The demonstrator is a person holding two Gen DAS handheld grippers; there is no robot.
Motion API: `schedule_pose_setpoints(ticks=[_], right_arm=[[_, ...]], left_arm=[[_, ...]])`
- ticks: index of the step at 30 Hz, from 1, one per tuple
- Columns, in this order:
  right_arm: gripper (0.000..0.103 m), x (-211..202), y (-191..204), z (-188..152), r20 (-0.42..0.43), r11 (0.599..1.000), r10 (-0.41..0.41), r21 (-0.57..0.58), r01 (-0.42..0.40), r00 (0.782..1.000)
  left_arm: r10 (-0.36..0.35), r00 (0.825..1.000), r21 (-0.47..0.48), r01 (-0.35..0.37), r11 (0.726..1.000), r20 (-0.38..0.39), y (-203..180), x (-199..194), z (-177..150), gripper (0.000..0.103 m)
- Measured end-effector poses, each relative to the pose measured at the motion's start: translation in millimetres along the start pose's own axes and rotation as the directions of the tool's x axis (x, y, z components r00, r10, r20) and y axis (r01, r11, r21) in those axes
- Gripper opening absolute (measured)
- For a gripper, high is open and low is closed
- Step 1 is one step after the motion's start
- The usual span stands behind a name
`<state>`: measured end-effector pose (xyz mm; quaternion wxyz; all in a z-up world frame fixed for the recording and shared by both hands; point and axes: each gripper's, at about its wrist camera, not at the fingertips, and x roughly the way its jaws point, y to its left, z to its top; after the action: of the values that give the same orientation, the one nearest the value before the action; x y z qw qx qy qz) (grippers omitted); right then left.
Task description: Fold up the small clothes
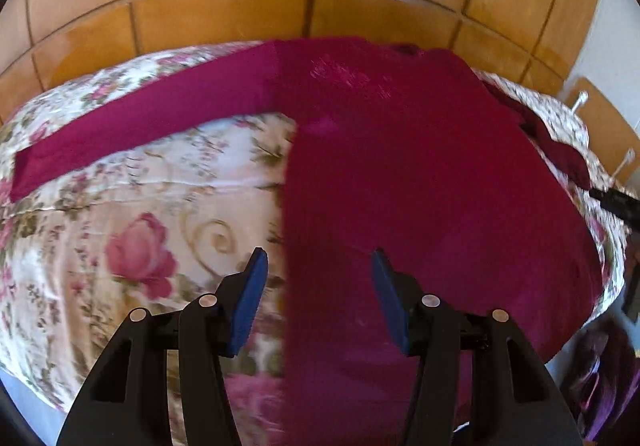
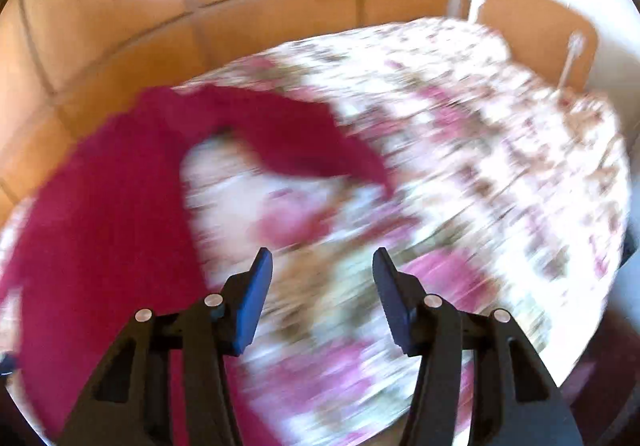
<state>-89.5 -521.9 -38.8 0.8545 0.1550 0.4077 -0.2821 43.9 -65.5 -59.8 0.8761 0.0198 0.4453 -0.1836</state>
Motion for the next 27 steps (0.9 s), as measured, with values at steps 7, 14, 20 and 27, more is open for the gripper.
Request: schedule_pose_setpoints(ticks=[7, 14, 20, 27], right_arm=[[0.005, 50, -10, 35, -0.011, 0.996, -0.037, -0.076, 0.036, 0.999], [0.006, -21, -41, 93, 0.101, 0.929, 0.349, 0.091, -0.358, 0.932], [0.006, -58, -97, 130, 0.34, 0.693, 0.533, 0.351, -0.63, 0.775], [0.006, 37, -134, 187, 0.274, 0.659, 0.373, 0.595, -0.461, 0.887]], left_arm=[[0.035, 0.999, 0.048, -0.034, 0.998, -0.032, -24, 8, 3, 0.058], [0.043, 0.998, 0.105, -0.038, 0.994, -0.041, -40, 10, 7, 0.059], [0.015, 0.997, 0.123, -0.004, 0.992, -0.082, -59, 28, 12, 0.059], [0.02, 0.996, 0.153, -0.006, 0.988, -0.092, -73, 36, 19, 0.059]])
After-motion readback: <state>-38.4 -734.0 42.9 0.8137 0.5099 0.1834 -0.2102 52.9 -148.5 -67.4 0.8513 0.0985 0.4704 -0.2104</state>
